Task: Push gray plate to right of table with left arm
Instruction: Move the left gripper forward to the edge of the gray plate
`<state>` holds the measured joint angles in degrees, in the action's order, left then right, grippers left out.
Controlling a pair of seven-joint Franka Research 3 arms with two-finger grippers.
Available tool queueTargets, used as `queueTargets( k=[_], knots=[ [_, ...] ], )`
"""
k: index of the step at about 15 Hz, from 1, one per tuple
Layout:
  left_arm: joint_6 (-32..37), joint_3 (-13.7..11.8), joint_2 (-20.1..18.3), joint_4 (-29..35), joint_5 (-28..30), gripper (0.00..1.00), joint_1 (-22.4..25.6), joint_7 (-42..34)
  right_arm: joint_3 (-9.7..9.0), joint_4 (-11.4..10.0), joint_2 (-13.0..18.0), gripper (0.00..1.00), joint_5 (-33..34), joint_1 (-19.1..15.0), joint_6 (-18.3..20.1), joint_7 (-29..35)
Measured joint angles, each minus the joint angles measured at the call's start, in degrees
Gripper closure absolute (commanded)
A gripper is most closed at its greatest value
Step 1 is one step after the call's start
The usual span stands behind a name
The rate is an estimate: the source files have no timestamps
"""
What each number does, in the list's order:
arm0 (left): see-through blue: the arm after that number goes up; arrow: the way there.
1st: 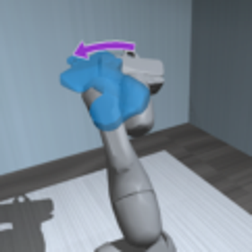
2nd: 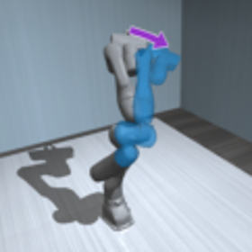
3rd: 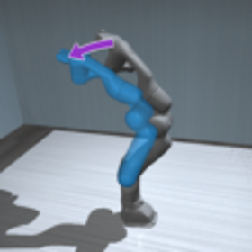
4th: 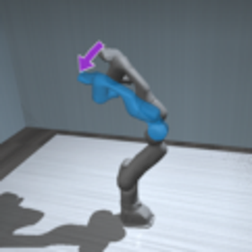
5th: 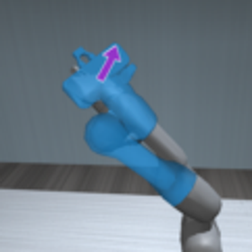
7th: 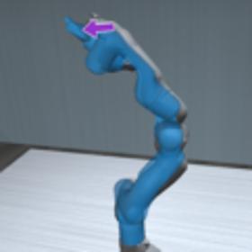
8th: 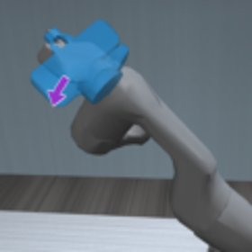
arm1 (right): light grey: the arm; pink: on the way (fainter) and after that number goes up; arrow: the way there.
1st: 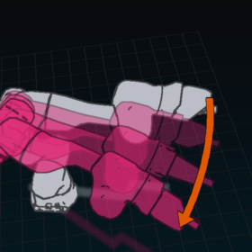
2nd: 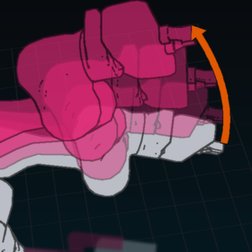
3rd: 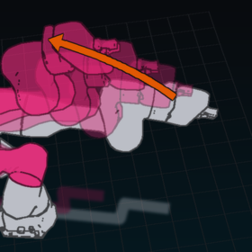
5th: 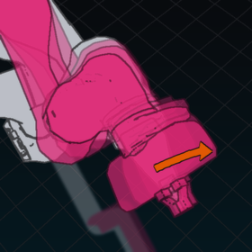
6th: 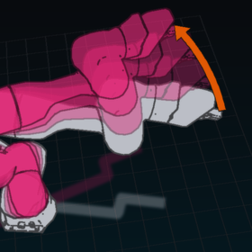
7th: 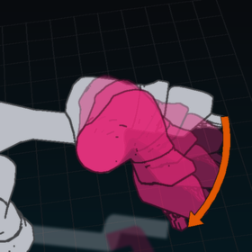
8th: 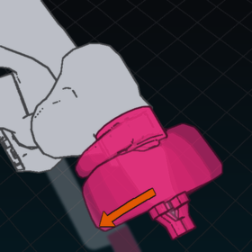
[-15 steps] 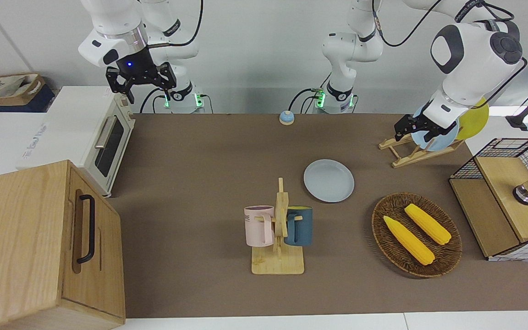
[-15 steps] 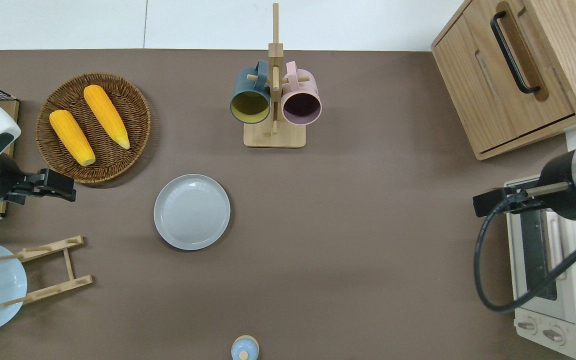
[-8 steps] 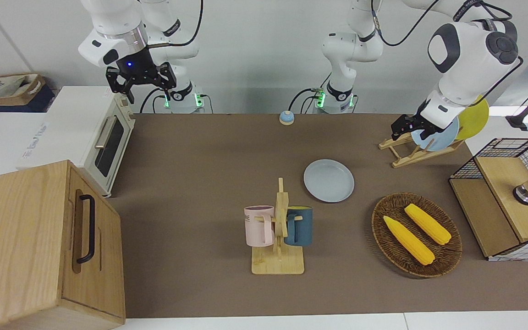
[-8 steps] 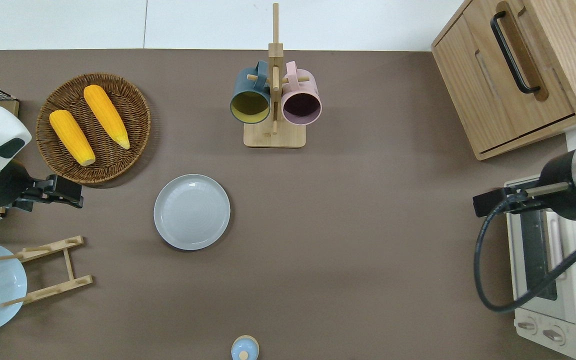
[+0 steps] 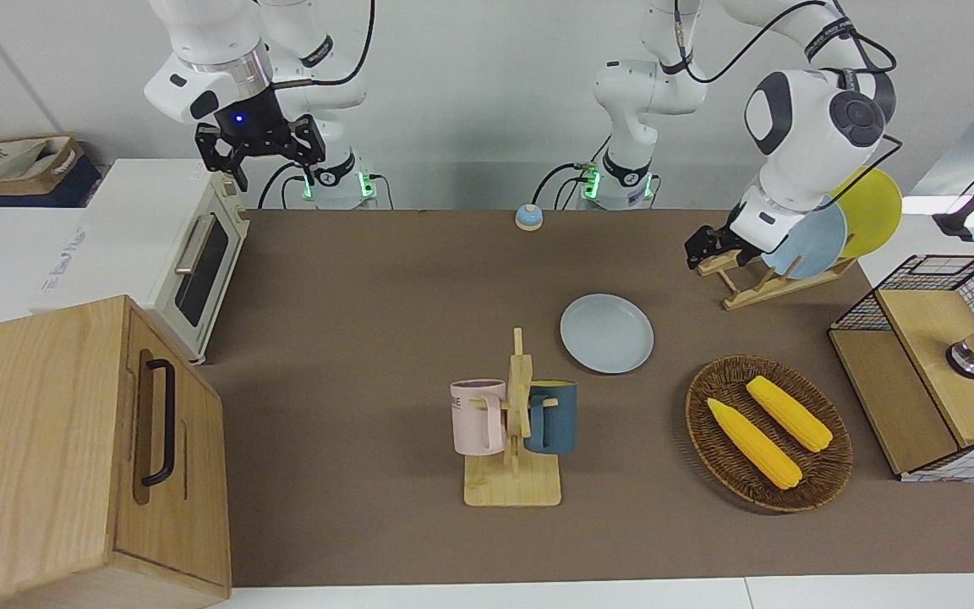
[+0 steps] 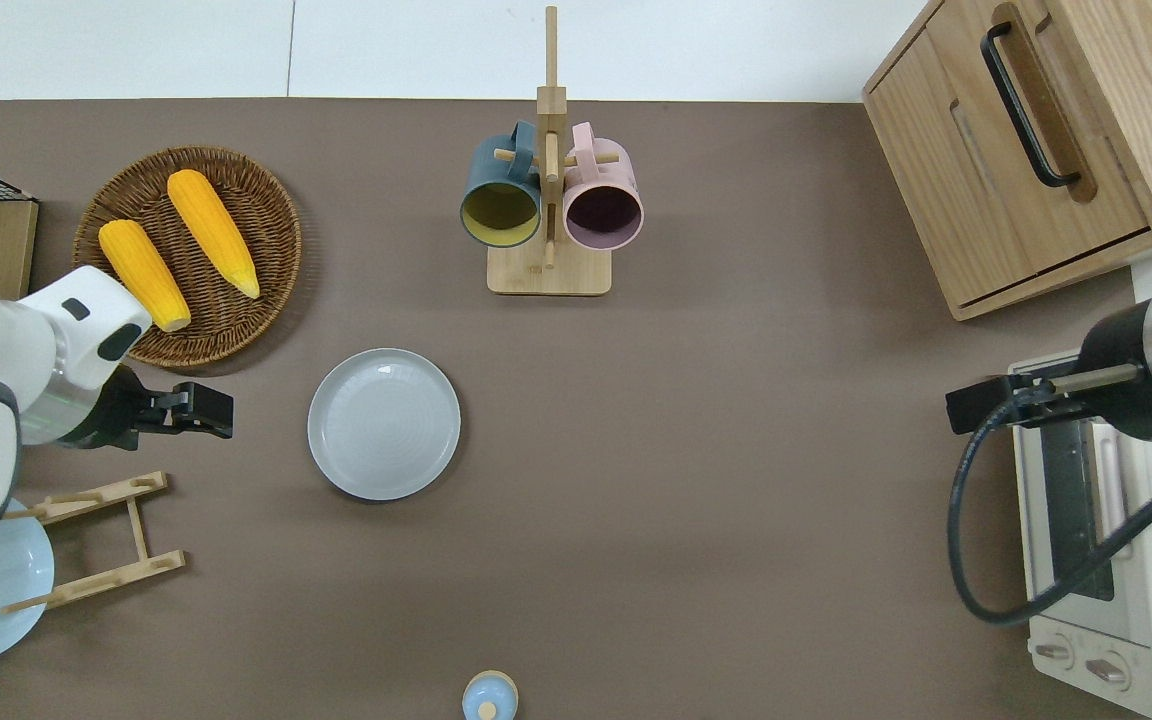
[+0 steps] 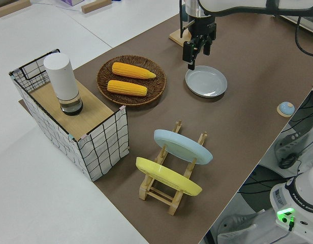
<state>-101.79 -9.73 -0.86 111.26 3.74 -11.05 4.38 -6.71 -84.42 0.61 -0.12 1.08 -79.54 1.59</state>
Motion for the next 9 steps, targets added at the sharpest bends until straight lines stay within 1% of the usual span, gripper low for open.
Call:
queueTargets(
  k=[2,3,7,9],
  knots=[
    [-2.49,0.39,-1.8,4.27,0.0,0.0,0.0,1.01,0.0,0.0,0.0,0.017,0.0,0.0,0.0,0.0],
    [-3.13,0.36,-2.23,5.27,0.07,0.0,0.0,1.26,0.0,0.0,0.0,0.017,0.0,0.0,0.0,0.0],
    [-8.09,0.38,-2.83,9.47,0.87,0.0,0.0,5.77,0.0,0.0,0.0,0.017,0.0,0.0,0.0,0.0],
    [-11.04,0.91,-2.84,11.81,1.23,0.0,0.0,8.23,0.0,0.0,0.0,0.017,0.0,0.0,0.0,0.0]
  ],
)
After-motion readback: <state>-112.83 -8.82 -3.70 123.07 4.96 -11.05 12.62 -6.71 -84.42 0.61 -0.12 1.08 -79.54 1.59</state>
